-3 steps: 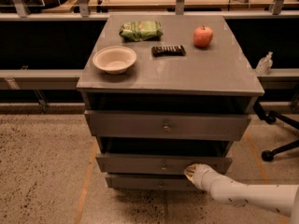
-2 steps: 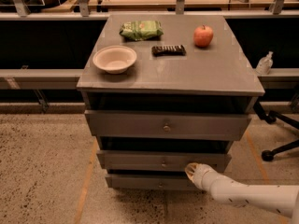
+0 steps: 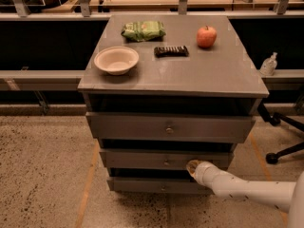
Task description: Close middle drawer
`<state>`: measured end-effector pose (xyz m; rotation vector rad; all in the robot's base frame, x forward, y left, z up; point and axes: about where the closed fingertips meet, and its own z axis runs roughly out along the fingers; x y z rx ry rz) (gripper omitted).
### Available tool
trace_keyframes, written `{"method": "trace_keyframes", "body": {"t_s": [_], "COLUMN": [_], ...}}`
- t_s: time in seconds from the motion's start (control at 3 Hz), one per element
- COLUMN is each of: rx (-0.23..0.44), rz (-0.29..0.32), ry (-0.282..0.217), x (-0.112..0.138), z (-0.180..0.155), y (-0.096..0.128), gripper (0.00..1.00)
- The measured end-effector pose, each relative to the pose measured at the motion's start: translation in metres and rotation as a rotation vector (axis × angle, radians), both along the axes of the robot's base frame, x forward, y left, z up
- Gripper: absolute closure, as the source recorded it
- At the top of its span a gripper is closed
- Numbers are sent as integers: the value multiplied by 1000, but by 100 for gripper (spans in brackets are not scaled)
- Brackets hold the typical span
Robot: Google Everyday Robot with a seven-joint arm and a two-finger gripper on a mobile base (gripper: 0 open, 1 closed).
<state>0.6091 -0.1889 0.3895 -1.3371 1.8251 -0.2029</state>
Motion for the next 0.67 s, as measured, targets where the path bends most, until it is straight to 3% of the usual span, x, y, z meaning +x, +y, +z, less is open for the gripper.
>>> {"method": "trace_keyframes", "body": {"t_s": [0.67], "rx": [12], "rz": [35], "ry": [7], "x": [13], "z": [3], "y": [4], "gripper": [100]}}
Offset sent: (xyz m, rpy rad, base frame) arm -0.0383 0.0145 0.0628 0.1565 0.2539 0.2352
